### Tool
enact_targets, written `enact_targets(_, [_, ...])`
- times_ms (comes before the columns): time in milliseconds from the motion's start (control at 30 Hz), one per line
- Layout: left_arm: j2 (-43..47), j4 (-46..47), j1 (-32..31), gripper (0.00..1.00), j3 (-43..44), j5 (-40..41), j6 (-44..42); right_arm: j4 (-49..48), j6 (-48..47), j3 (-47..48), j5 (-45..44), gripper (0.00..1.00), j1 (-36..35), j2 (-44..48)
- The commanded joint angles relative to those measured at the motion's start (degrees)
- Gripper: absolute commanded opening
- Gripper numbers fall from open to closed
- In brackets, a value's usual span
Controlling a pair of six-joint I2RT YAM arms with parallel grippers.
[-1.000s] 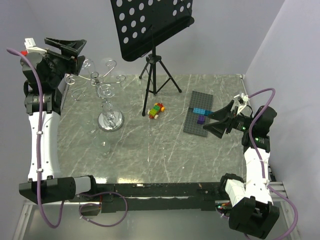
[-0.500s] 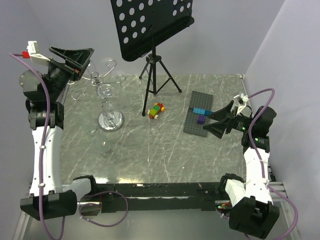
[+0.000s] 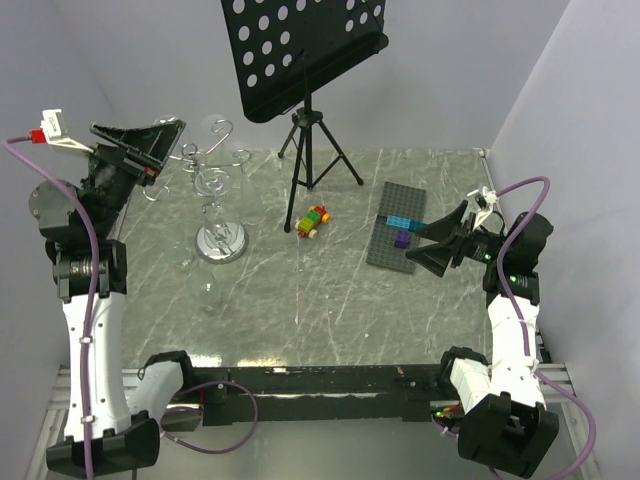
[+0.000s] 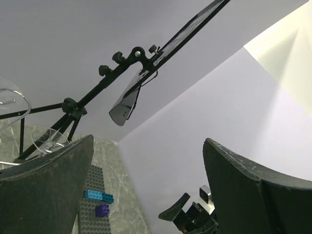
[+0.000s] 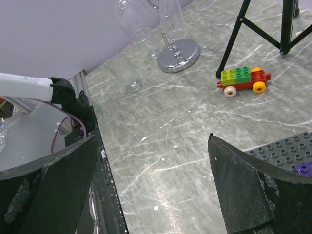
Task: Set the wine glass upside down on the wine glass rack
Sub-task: Pick up the wine glass at the center of the board.
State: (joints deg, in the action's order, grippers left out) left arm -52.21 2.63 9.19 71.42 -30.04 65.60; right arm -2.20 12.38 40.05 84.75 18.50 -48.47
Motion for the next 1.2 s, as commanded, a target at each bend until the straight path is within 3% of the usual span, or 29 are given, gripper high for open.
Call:
enact_targets(0, [2.8,0.6,0.3,0.97,-0.4,1.8,-1.6,-3.0,-0.2,-0.4,16.8,1.0,-0.7,1.0])
enact_targets(333, [9.1,-6.1,0.2,0.97,-2.0,3.2,-5.5,-3.1,-0.2,-0.5,16.8,1.0,-0.8,1.0])
enact_targets(733, [16.2,-21.3,-2.2,0.97,2.4,11.5,-20.2,-3.7,0.1,-0.6,16.8,1.0,-1.0,0.9])
enact_targets(1000, [20.1,-30.2,-3.7,0.97,0.7,14.0,-21.6,-3.8,0.2,-0.8,16.8,1.0,-1.0,1.3])
enact_targets(1167, [19.6,-38.8,-4.2,0.97,2.8,11.1,-22.7,-3.9,0.1,-0.8,16.8,1.0,-1.4,0.8])
